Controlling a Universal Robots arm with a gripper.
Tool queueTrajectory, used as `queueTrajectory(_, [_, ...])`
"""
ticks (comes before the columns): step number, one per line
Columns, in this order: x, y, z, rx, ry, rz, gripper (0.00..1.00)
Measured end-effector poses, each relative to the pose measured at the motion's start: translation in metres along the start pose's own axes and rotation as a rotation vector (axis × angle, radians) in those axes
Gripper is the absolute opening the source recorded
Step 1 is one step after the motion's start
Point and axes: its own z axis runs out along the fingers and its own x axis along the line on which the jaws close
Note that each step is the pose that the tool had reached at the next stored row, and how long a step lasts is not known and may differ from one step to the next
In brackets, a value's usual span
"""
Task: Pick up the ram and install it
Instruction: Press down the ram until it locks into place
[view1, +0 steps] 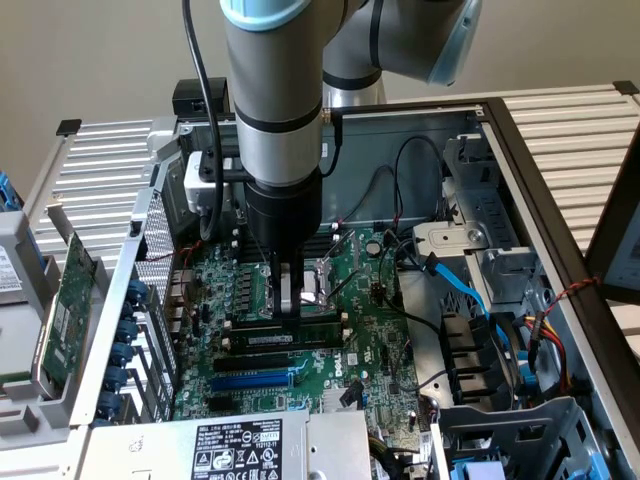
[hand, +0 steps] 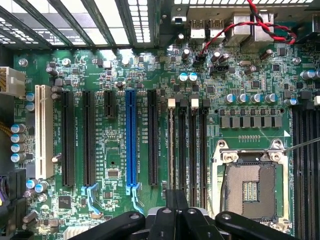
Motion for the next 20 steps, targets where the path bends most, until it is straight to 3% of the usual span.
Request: queueTrajectory(20, [0.0000, 0.0000, 0.0013, 0.0013, -0.0009, 0.000, 0.11])
